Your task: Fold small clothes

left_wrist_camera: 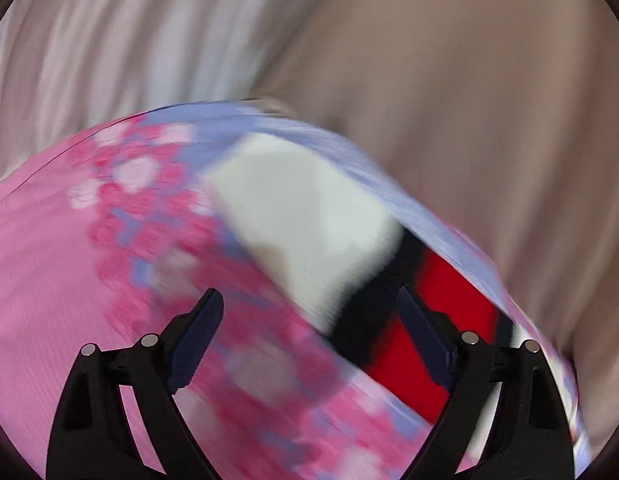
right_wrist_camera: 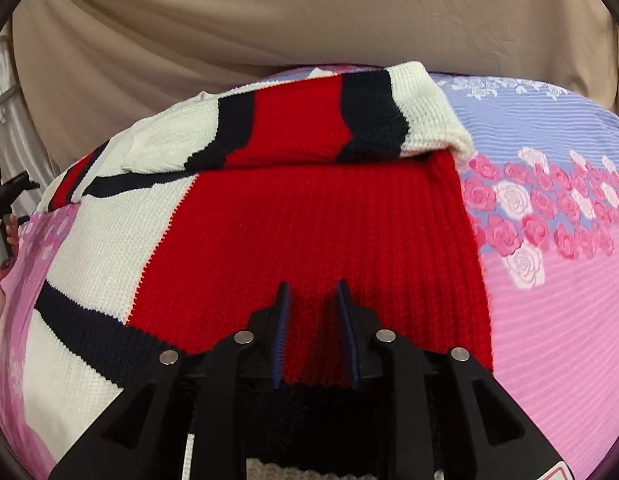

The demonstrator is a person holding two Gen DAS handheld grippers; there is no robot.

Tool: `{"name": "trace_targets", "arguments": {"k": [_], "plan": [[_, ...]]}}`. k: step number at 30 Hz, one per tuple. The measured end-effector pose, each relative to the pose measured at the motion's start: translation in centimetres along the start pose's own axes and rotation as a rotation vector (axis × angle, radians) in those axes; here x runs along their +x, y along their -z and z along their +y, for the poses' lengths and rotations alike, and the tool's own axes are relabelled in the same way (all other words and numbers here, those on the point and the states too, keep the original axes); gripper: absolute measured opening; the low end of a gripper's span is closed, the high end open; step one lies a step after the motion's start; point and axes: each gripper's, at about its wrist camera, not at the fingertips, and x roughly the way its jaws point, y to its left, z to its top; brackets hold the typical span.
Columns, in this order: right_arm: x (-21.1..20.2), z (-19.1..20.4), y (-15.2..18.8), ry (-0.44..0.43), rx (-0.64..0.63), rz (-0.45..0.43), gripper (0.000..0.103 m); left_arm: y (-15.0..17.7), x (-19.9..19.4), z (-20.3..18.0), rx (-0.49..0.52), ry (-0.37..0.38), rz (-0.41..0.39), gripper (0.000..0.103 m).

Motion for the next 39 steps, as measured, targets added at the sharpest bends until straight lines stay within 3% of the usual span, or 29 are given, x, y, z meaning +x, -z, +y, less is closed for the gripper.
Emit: {"name": "trace_targets", "arguments": {"k": [2, 4, 5, 6, 7, 8, 9, 12, 15, 19, 22, 24, 26, 29, 32, 36, 39], "plan": [[1.3, -1.0, 0.0, -0.009, 0.016, 0.006, 0.037, -1.3, 1.7, 2.1, -0.106, 0.046, 0.041, 0.086], [1.4, -0.9, 0.1, -0.004, 0.015, 0.005, 0.038, -1.3, 3.3, 3.0, -0.188, 0.116, 0.101, 0.077], [2.1, -0.6, -0.5, 0.001, 0.011, 0.005, 0.039, -1.2, 3.8, 3.1, -0.202, 0.132, 0.116, 0.059], [2.5, -0.3, -0.6, 0.003, 0.008, 0.006, 0.04, -1.1, 4.1, 2.8, -0.199, 0.148, 0.126, 0.032], [2.5, -0.3, -0.6, 0.005, 0.004, 0.005, 0.042, -0.8, 4.2, 2.0, -0.186, 0.169, 0.142, 0.018], [2.6, -0.2, -0.7, 0.01, 0.0, 0.005, 0.042, -0.7, 3.9, 1.3, -0.166, 0.183, 0.142, 0.009], [2.6, -0.2, -0.7, 0.014, -0.001, 0.004, 0.043, -0.5, 3.0, -0.1, -0.131, 0.19, 0.117, 0.008], [2.5, -0.4, -0.7, 0.013, 0.002, 0.002, 0.043, -0.4, -1.7, -5.3, 0.027, 0.246, 0.026, 0.006], [2.6, -0.6, -0.7, 0.01, 0.009, -0.002, 0.043, 2.9, -9.0, -13.7, 0.255, 0.346, -0.058, 0.006], [2.6, -0.8, -0.7, 0.002, 0.023, -0.008, 0.043, 12.5, -17.7, -25.0, 0.554, 0.521, -0.079, 0.006], [2.6, -1.0, -0.8, -0.007, 0.037, -0.016, 0.044, 21.6, -19.6, -31.3, 0.723, 0.59, 0.008, 0.007], [2.5, -1.2, -0.8, -0.002, 0.05, -0.022, 0.048, 28.6, -18.8, -34.4, 0.817, 0.62, 0.112, 0.01], [2.4, -1.5, -0.8, -0.02, 0.066, -0.028, 0.05, 35.0, -17.0, -35.8, 0.877, 0.606, 0.203, 0.012], [2.3, -2.1, -0.9, -0.054, 0.09, -0.033, 0.051, 39.8, -13.8, -35.3, 0.898, 0.575, 0.312, 0.013], [2.1, -2.8, -1.3, -0.077, 0.123, -0.04, 0.053, 39.0, -12.9, -31.5, 0.822, 0.599, 0.357, 0.017], [2.2, -3.0, -4.3, -0.117, 0.113, -0.053, 0.054, 33.4, -13.1, -26.3, 0.682, 0.533, 0.233, 0.052], [4.1, -3.0, -8.6, -0.169, 0.151, -0.029, 0.064, 29.3, -11.6, -23.0, 0.566, 0.432, 0.185, 0.06]]}}
